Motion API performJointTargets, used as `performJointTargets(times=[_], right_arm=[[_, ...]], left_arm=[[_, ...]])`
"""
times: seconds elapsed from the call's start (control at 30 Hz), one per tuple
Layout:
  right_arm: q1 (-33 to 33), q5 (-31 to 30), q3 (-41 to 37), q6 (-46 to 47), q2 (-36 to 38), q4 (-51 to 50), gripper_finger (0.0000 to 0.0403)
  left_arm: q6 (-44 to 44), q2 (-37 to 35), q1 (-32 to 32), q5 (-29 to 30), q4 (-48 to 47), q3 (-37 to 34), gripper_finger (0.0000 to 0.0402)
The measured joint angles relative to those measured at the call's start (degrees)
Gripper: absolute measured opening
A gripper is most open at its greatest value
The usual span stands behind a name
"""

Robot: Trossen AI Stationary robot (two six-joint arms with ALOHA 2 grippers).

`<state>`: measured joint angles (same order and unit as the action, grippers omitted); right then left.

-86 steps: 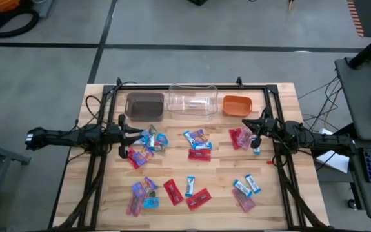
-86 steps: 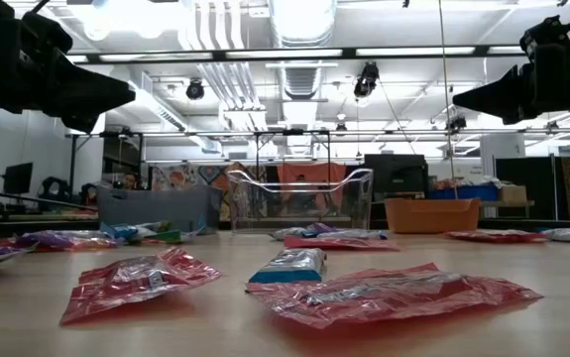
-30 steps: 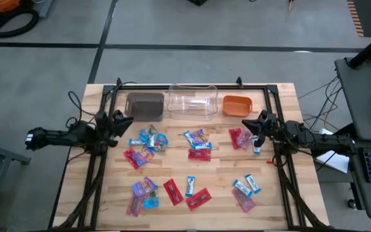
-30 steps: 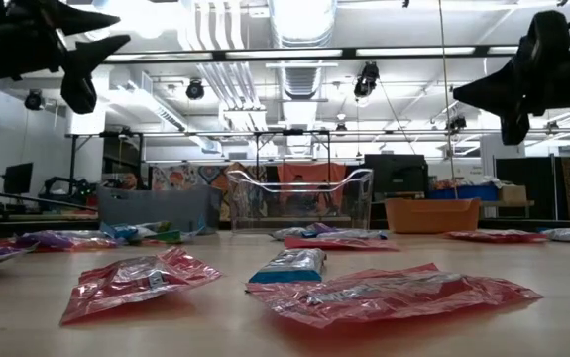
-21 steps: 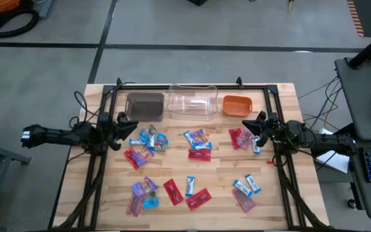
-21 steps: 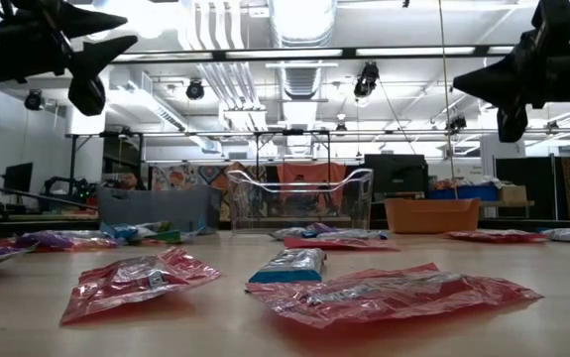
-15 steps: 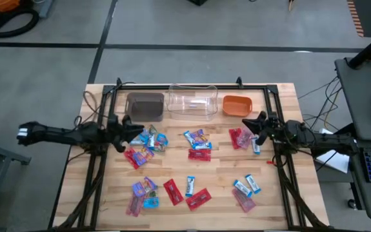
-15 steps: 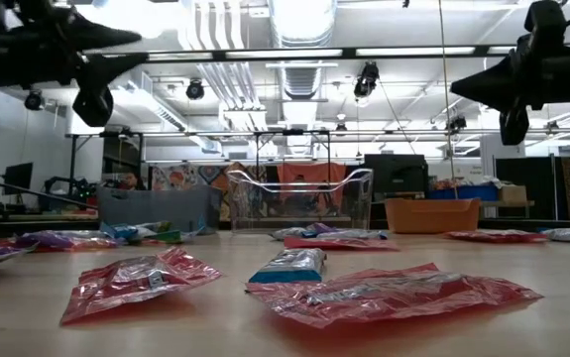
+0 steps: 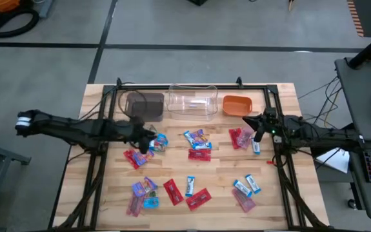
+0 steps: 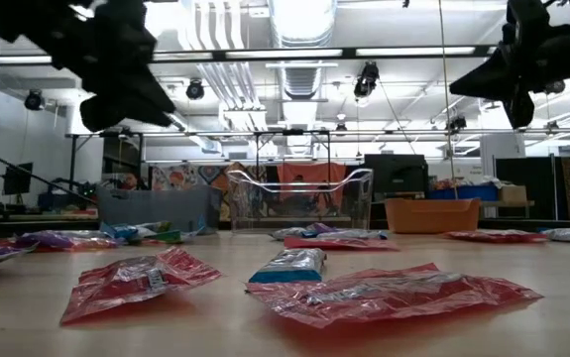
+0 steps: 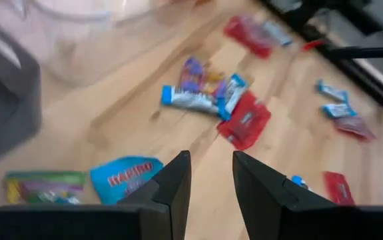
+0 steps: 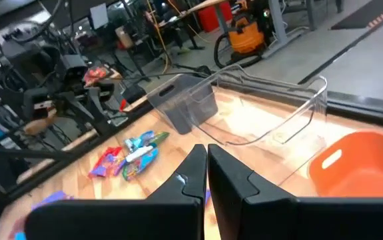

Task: Sort candy
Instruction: Put the light blue candy into the transparent bin

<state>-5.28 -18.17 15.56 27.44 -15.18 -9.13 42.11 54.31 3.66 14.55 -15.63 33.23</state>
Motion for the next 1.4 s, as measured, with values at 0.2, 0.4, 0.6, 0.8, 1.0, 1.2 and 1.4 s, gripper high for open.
performJointTargets(times=[0.2,0.4,0.6,0.8,1.0,1.2,1.4], right_arm=[[0.0,0.0,1.51,-1.92,-2.71,-0.07,0.0009],[0.0,0.06,1.96,-1.96,-3.8,-0.18,0.0009],[0.0,0.11,1.96,-1.94,-3.74,-1.4,0.0009],[0.0,0.35,1.96,-1.28,-3.71,-1.4,0.0009],[0.0,0.35,1.94,-1.2,-3.71,-1.4,0.0009],[0.0,0.35,1.94,-1.07,-3.71,-1.38,0.0009],[0.0,2.74,1.92,-1.06,-3.71,-1.61,0.0009]], left_arm=[[9.82,13.67,0.41,-0.56,-4.71,6.76,0.0096],[12.31,24.37,0.4,-0.47,-6.92,12.36,0.0096],[12.49,32.05,0.4,0.56,-13.16,17.92,0.0096],[12.92,37.57,0.38,1.54,-15.02,20.31,0.0096],[13.86,42.06,0.38,1.54,-15.24,20.46,0.0096],[14.4,44.65,0.38,1.88,-14.71,20.46,0.0096],[14.4,46.55,0.44,2.09,-13.77,20.61,0.0096]])
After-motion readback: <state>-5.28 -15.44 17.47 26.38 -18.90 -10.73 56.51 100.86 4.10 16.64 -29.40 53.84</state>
